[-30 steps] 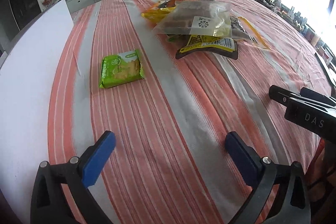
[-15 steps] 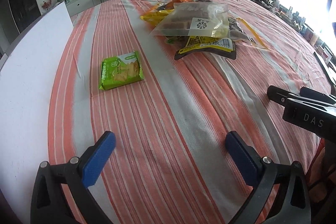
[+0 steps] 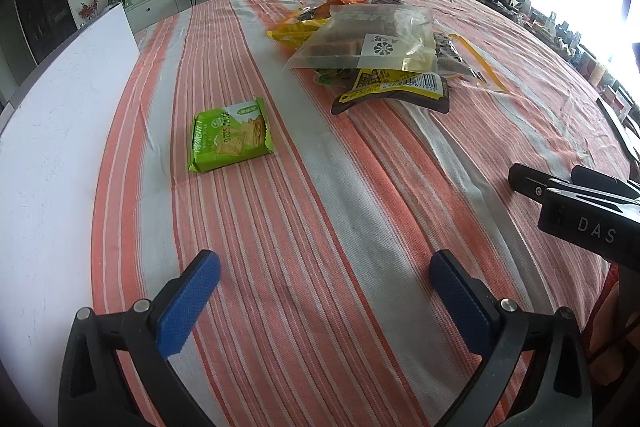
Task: Organize snacks
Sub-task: 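Move both tools back over the snack pile, then position the left tool over the green cracker packet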
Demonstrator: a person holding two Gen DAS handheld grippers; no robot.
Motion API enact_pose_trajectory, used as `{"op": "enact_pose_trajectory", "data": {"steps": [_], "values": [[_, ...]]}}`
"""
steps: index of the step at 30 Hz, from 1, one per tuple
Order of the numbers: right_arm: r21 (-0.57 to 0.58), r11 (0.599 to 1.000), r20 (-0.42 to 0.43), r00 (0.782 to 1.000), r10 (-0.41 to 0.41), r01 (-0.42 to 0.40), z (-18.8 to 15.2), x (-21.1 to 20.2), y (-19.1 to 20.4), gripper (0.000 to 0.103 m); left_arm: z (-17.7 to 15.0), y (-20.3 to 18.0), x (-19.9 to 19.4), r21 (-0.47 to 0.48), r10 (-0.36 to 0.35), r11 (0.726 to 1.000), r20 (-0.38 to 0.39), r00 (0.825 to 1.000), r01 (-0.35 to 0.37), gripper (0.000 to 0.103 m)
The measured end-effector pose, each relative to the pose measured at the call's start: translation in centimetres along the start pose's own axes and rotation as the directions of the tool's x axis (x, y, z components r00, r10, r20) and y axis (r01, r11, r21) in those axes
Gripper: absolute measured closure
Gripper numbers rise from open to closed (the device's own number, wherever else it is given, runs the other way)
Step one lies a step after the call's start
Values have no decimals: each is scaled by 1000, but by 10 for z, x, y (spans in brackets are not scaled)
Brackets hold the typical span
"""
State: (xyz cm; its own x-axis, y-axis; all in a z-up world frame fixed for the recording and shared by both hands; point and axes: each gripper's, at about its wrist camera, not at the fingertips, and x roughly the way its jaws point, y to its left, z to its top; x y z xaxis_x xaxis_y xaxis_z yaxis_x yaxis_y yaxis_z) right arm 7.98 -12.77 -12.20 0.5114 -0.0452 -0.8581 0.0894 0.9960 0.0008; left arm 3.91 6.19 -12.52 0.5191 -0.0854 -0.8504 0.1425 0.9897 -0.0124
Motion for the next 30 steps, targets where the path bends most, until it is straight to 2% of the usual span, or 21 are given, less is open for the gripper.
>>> {"op": "enact_pose_trajectory", "data": {"steps": [4,7,11,15,17,18,20,21,22,23,27,30], "values": [[1,1000,0,1000,-1,1,0,0,0,9,10,5,-1,6,-27,1000,-108,994,28,1],[0,1000,0,1000,-1,1,0,0,0,9,27,16,-16,-26,-50,999,-93,994,48,1],[0,1000,1,1000,-1,1,0,0,0,9,69,39,-29,-90,-5,996,-69,998,-2,1],[0,1000,1,1000,-1,1,0,0,0,9,99,63,1,-156,63,984,-121,991,-82,1],[0,1000,0,1000,0,0,0,0,0,9,102,72,21,-187,99,974,-151,983,-127,9],[0,1000,0,1000,0,0,0,0,0,9,101,75,29,-202,99,970,-163,982,-131,17],[0,1000,0,1000,-1,1,0,0,0,9,98,78,42,-232,72,966,-182,981,-114,27],[0,1000,0,1000,-1,1,0,0,0,9,96,76,42,-223,84,967,-163,983,-120,31],[0,1000,0,1000,-1,1,0,0,0,9,94,71,40,-201,93,972,-147,985,-122,45],[0,1000,1,1000,-1,1,0,0,0,9,92,66,36,-179,97,976,-134,986,-121,51],[0,1000,2,1000,-3,3,0,0,0,9,70,54,21,-168,49,983,-130,990,-71,51],[0,1000,3,1000,-4,4,0,0,0,9,52,40,10,-119,45,991,-105,993,-57,49]]}}
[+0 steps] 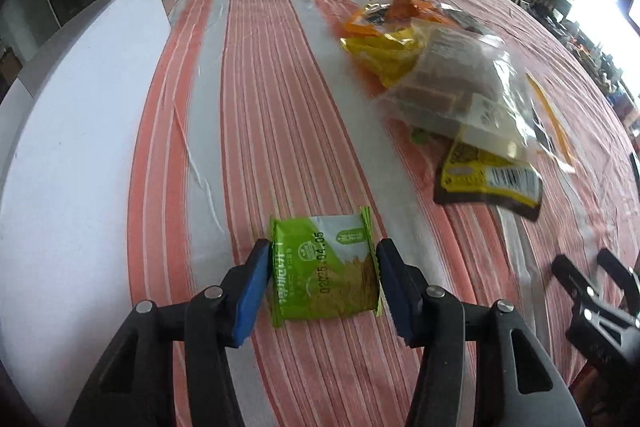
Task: Organize snacks
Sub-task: 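Position the left tool over the green cracker packet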
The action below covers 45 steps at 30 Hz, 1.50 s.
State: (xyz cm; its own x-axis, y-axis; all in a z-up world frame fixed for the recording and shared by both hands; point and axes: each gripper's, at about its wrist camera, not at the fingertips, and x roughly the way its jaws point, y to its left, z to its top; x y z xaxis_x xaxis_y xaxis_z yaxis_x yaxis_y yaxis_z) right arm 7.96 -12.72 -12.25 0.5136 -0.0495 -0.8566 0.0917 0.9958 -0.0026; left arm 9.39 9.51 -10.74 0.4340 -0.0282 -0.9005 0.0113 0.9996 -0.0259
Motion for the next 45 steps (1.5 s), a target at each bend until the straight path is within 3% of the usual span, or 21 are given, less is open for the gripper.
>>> {"op": "enact_pose_trajectory", "data": {"steps": [2,4,6,13,37,41,43,45], "values": [[0,1000,1,1000,-2,2,0,0,0,8,-5,-3,-1,26,24,999,30,999,-25,39],[1,1000,2,1000,-3,3,-1,-1,1,8,-4,3,2,8,48,999,51,998,-48,20],[0,1000,2,1000,-2,2,-1,-1,1,8,-2,12,6,-29,28,999,80,996,-26,16],[0,1000,3,1000,-2,2,0,-1,0,8,-3,10,15,12,19,1000,106,994,-20,0],[8,1000,7,1000,6,-6,0,-1,-1,9,-10,7,15,11,21,1000,140,990,-23,0],[105,986,99,988,118,-128,7,-19,-16,10,-10,7,15,11,21,1000,140,990,-23,0],[90,978,149,973,174,-189,24,-28,-13,10,-10,7,15,12,21,1000,140,990,-23,0],[44,967,127,962,243,-250,58,-28,3,10,-10,7,15,11,21,1000,140,990,-23,0]]}}
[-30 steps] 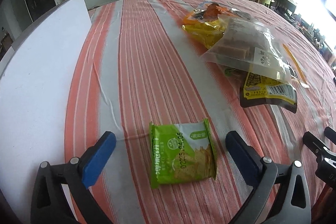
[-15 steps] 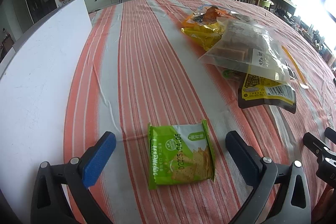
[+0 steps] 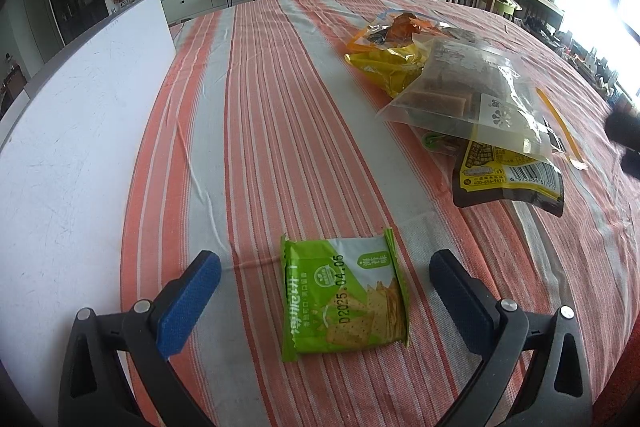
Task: Organize snacks
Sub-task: 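Position the left tool over the green cracker packet, then grasp the clear bag of brown bars with the right tool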
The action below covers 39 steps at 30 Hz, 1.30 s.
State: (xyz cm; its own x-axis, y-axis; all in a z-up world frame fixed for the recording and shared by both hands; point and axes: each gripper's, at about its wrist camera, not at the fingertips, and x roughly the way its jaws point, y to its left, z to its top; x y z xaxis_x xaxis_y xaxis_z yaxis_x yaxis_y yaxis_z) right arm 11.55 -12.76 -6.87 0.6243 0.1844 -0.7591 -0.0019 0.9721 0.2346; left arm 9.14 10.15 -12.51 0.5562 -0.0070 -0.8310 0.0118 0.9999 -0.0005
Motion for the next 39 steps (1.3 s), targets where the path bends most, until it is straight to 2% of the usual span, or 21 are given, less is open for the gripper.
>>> {"op": "enact_pose_trajectory", "data": {"steps": [2,3,5,7,8,11,14,15,16,17,18,19,21,24,26,28,32,35,37,39], "values": [[6,996,-89,993,84,-84,34,23,16,10,0,0,0,0,0,1000,0,1000,0,0],[13,993,-154,981,121,-120,49,40,25,10,0,0,0,0,0,1000,0,1000,0,0],[-2,994,-219,970,108,-112,75,70,47,10,0,0,0,0,0,1000,0,1000,0,0],[-44,997,-309,950,52,-69,89,104,71,9,0,0,0,-1,0,1000,0,1000,0,0],[-57,998,-359,933,-17,-4,92,122,81,9,0,0,0,-1,0,1000,0,1000,0,0],[-166,981,-333,931,-149,97,93,144,111,9,0,0,0,-1,0,1000,1,1000,0,0],[-373,910,-331,889,-315,183,78,170,135,12,0,0,0,-1,0,1000,1,1000,0,0],[-420,887,-303,892,-336,192,73,170,138,16,0,-1,0,-1,0,1000,1,1000,0,0],[-445,875,-264,905,-333,192,69,165,138,25,0,0,0,-1,0,1000,1,1000,0,0],[-462,867,-229,920,-319,186,66,158,138,44,0,0,0,-1,0,1000,1,1000,0,0],[-486,849,-193,922,-336,208,63,151,138,44,0,0,0,-1,0,1000,1,1000,0,0],[-486,849,-177,928,-327,207,62,145,135,44,0,0,0,-1,0,1000,1,1000,0,0],[-455,873,-163,948,-273,173,63,128,125,44,0,-1,0,-1,0,1000,1,1000,0,0],[-366,922,-92,982,-168,123,68,91,102,43,0,0,0,-1,0,1000,1,1000,0,0],[-309,948,-61,994,-96,73,74,69,86,43,0,0,0,-1,0,1000,1,1000,0,0],[-281,959,-68,997,-47,27,74,50,64,43,0,0,0,-1,0,1000,1,1000,0,0],[-233,972,-72,997,-30,13,43,18,7,43,0,0,0,-1,0,1000,2,1000,0,0],[-208,974,-71,992,-108,91,6,8,-32,43,-1,0,0,-1,0,1000,2,1000,0,0],[-177,977,-114,983,-143,122,-6,20,-53,42,-1,0,0,-1,0,1000,2,1000,0,0],[-133,980,-172,971,-169,147,-10,34,-64,36,-1,0,0,-1,0,1000,2,1000,0,0]]}}
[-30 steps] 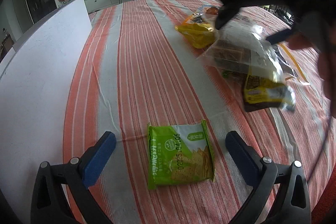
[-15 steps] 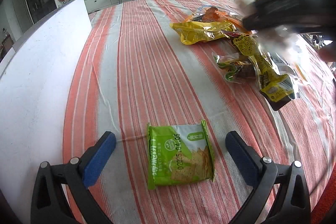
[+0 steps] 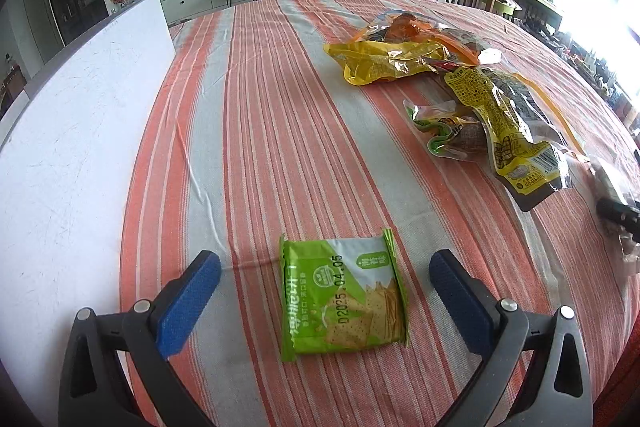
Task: Organize snacks
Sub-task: 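Grasp the clear bag of brown bars with the right tool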
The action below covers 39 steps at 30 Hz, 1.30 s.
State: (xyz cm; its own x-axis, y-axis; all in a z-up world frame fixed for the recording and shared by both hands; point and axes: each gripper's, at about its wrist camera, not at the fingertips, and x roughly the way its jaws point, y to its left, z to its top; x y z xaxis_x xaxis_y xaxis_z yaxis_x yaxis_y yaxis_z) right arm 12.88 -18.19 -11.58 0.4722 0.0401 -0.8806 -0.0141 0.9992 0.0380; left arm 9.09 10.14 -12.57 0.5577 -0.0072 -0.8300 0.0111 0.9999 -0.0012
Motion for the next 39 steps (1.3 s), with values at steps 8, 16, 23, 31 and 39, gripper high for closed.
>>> {"op": "enact_pose_trajectory", "data": {"steps": [8,16,23,31,39], "values": [[63,995,53,995,-87,83,-4,7,9,7,2,0,-2,0,0,1000,1,1000,0,0],[61,994,60,994,-89,86,-6,8,7,7,2,0,-1,0,0,1000,1,1000,0,0],[60,995,60,994,-89,85,-6,8,7,7,2,0,-1,0,0,1000,1,1000,0,0],[60,995,60,994,-89,85,-6,8,6,7,2,0,-1,-1,0,1000,1,1000,0,0],[60,995,61,994,-88,85,-6,8,7,7,2,-1,-1,-1,0,1000,1,1000,0,0]]}}
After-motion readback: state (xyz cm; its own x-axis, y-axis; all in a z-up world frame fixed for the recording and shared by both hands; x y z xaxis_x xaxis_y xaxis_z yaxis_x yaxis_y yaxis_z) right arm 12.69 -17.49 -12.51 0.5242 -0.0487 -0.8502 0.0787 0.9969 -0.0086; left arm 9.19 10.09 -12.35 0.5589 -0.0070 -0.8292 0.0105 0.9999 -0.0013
